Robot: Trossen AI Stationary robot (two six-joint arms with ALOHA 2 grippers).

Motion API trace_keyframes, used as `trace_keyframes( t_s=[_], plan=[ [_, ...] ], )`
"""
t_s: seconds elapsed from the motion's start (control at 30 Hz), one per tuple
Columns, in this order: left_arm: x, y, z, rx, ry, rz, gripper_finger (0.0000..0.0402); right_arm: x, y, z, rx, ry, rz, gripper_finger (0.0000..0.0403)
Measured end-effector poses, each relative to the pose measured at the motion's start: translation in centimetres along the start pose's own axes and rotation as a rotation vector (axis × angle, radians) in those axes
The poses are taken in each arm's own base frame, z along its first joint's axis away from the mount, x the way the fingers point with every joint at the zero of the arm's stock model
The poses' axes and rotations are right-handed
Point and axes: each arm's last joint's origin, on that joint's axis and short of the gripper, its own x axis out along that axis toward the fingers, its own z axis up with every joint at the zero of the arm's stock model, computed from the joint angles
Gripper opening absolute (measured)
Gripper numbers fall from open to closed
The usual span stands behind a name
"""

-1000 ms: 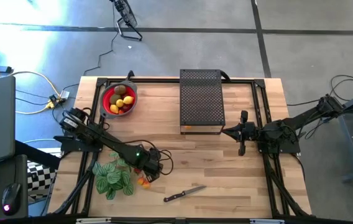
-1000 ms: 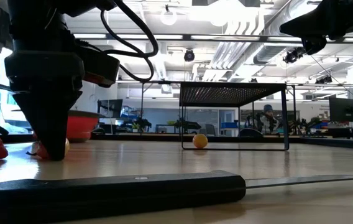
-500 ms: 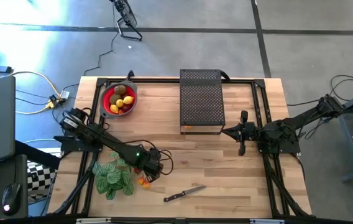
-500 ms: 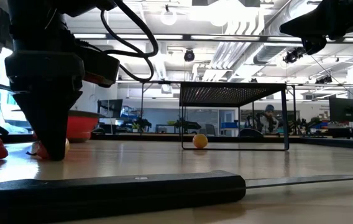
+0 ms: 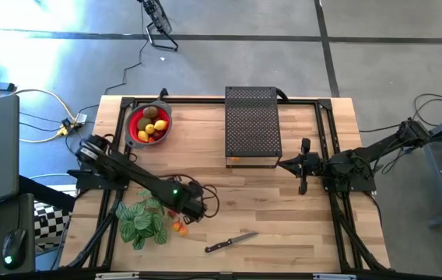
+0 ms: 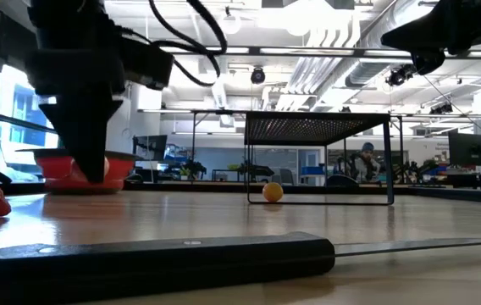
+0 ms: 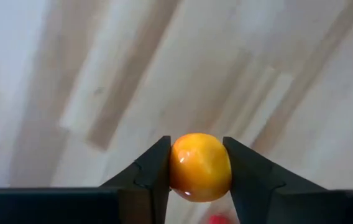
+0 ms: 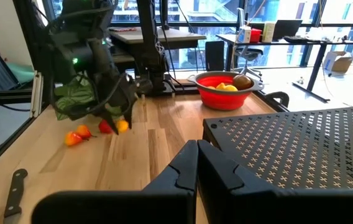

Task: Pick & Place Fruit
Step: Put the orange pear into the strainer bowl

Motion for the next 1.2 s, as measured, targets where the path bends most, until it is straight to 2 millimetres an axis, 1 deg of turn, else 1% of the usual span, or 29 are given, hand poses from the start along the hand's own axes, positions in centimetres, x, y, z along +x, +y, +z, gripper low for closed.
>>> trace_keyframes(
  t_s=[0.1, 0.17, 0.23, 0.3, 0.43, 0.53, 0.6, 0.67, 0.83, 1.03, 1.2],
  plan=[
    [-0.9, 0.3, 0.6, -0.014, -0.036, -0.006, 0.0130, 0.0, 0.0, 0.0, 0.000, 0.000, 0.000, 0.0003],
    [-1.4, 1.0, 0.7, -0.013, -0.017, 0.038, 0.0130, 0.0, 0.0, 0.0, 0.001, -0.001, 0.001, 0.0003],
    [-2.0, 1.4, 1.6, -0.031, -0.034, 0.062, 0.0130, 0.0, 0.0, 0.0, 0.001, -0.001, 0.000, 0.0003],
    [-2.7, 2.5, 2.1, -0.039, -0.025, 0.133, 0.0130, 0.0, 0.0, 0.0, 0.001, -0.002, 0.000, 0.0003],
    [-3.5, 4.5, 3.8, -0.084, -0.027, 0.227, 0.0130, 0.0, 0.0, 0.0, 0.001, -0.001, 0.000, 0.0003],
    [-4.3, 6.1, 5.4, -0.136, -0.048, 0.259, 0.0130, 0.0, 0.0, 0.0, 0.000, 0.000, 0.000, 0.0003],
    [-4.5, 7.5, 6.0, -0.155, -0.028, 0.314, 0.0130, 0.0, 0.0, 0.0, 0.001, -0.001, 0.000, 0.0003],
    [-4.6, 8.6, 7.0, -0.179, -0.052, 0.334, 0.0131, 0.0, 0.0, 0.0, 0.000, 0.000, 0.000, 0.0003],
    [-4.6, 12.3, 8.4, -0.256, -0.026, 0.409, 0.0131, 0.0, 0.0, 0.0, 0.000, 0.000, 0.000, 0.0003],
    [-4.3, 17.1, 9.3, -0.373, 0.075, 0.507, 0.0131, 0.0, 0.0, 0.0, 0.000, -0.001, 0.000, 0.0003],
    [-3.7, 21.3, 10.3, -0.470, 0.120, 0.540, 0.0131, 0.0, 0.0, 0.0, 0.000, 0.000, 0.000, 0.0003]
  ],
)
